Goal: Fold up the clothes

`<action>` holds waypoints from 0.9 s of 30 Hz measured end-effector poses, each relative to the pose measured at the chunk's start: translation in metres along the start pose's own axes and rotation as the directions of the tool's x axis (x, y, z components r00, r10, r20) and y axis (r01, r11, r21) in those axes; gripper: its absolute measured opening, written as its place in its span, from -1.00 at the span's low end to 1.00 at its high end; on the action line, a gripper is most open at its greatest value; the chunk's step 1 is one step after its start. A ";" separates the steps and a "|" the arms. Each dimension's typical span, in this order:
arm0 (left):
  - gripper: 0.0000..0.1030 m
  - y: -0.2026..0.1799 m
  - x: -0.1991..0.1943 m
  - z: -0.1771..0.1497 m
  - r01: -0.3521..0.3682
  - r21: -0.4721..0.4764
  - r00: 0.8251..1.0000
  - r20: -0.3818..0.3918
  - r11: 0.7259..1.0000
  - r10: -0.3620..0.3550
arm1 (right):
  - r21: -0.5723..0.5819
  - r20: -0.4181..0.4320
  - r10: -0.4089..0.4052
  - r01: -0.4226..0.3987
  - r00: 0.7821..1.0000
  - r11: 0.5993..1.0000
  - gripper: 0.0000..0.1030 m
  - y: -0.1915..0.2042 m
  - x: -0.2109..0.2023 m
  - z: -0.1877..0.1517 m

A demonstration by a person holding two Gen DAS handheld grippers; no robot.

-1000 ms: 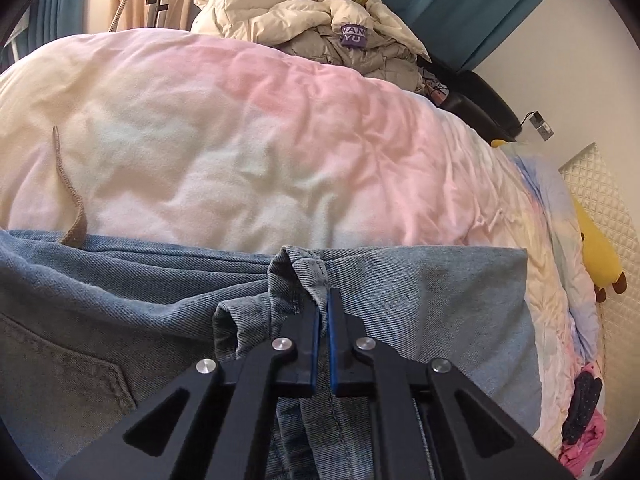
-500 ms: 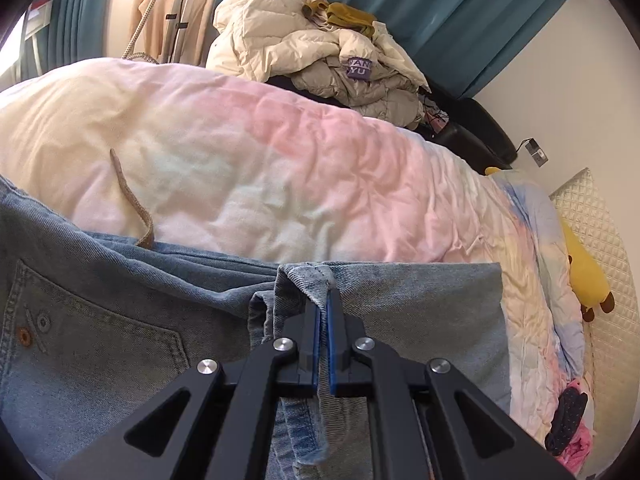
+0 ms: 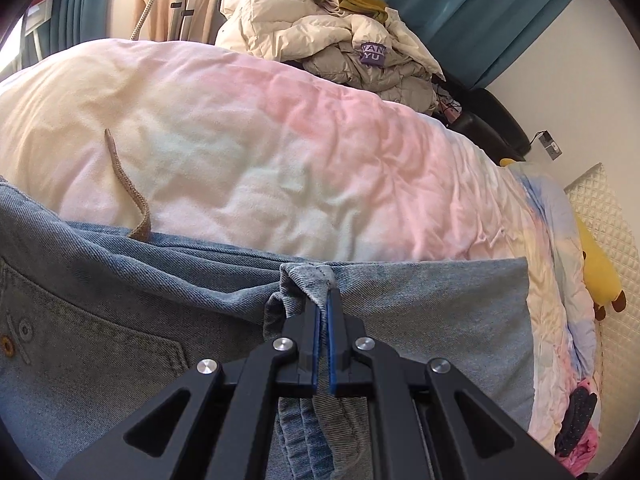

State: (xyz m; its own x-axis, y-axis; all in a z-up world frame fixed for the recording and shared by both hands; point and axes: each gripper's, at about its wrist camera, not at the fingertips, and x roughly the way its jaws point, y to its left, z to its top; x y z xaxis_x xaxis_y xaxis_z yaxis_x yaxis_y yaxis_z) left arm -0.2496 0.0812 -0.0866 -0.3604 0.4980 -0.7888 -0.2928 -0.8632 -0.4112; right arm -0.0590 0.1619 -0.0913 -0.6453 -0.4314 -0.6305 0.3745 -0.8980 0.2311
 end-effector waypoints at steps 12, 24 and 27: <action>-0.94 0.008 -0.008 0.002 -0.035 -0.019 0.999 0.008 0.999 0.036 | -0.101 0.093 0.044 -0.035 0.995 0.994 -0.83 0.037 -0.033 0.010; -0.73 0.014 0.001 -0.014 -0.088 -0.005 0.996 0.021 0.996 0.088 | -0.053 -0.038 0.076 -0.078 0.996 0.996 -0.76 0.022 0.006 -0.011; -0.54 0.015 -0.025 -0.025 -0.093 -0.029 0.994 0.060 0.995 0.094 | -0.038 -0.019 0.075 -0.075 0.997 0.996 -0.61 0.020 -0.004 -0.008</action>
State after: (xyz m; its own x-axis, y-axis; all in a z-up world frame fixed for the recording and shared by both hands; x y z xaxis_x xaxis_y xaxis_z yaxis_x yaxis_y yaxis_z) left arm -0.2225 0.0539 -0.0844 -0.4392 0.4184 -0.7950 -0.2322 -0.9077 -0.3494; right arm -0.0435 0.1462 -0.0894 -0.6029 -0.4956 -0.6252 0.4468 -0.8590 0.2500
